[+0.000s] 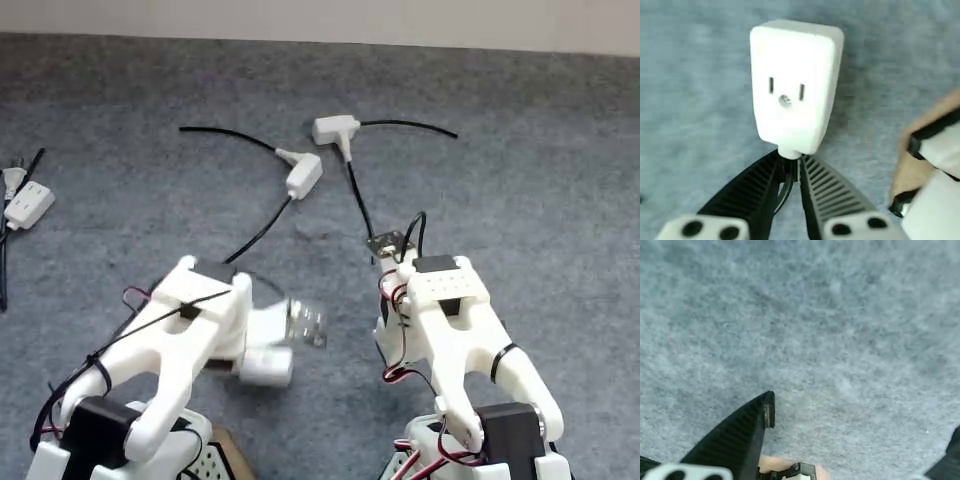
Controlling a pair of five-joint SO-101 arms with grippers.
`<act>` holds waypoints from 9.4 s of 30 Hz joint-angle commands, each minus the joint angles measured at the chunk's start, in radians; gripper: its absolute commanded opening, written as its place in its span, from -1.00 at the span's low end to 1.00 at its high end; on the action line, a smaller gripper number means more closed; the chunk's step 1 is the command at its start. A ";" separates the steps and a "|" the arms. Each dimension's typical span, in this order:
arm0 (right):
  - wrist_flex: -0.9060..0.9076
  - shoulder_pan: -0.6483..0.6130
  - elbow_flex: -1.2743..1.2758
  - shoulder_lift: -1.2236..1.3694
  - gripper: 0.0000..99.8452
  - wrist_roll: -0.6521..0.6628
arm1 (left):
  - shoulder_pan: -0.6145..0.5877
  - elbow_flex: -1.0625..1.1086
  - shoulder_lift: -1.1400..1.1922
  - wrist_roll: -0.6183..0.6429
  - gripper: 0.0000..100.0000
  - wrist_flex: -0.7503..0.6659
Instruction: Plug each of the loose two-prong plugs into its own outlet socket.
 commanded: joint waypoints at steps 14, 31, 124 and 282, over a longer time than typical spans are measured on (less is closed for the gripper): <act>0.004 -0.008 -0.002 -0.015 -0.01 0.011 | 0.038 -0.395 0.116 -0.046 -0.99 0.321; 0.004 -0.010 -0.008 -0.015 -0.01 0.011 | -0.025 -0.516 0.344 -0.446 -0.99 0.512; -0.271 -0.693 -0.027 -0.145 -0.01 -0.064 | -0.805 -0.598 0.317 0.198 0.35 0.008; -0.255 -1.067 -0.259 0.260 -0.98 0.256 | -1.046 -0.545 0.328 -0.041 0.35 0.074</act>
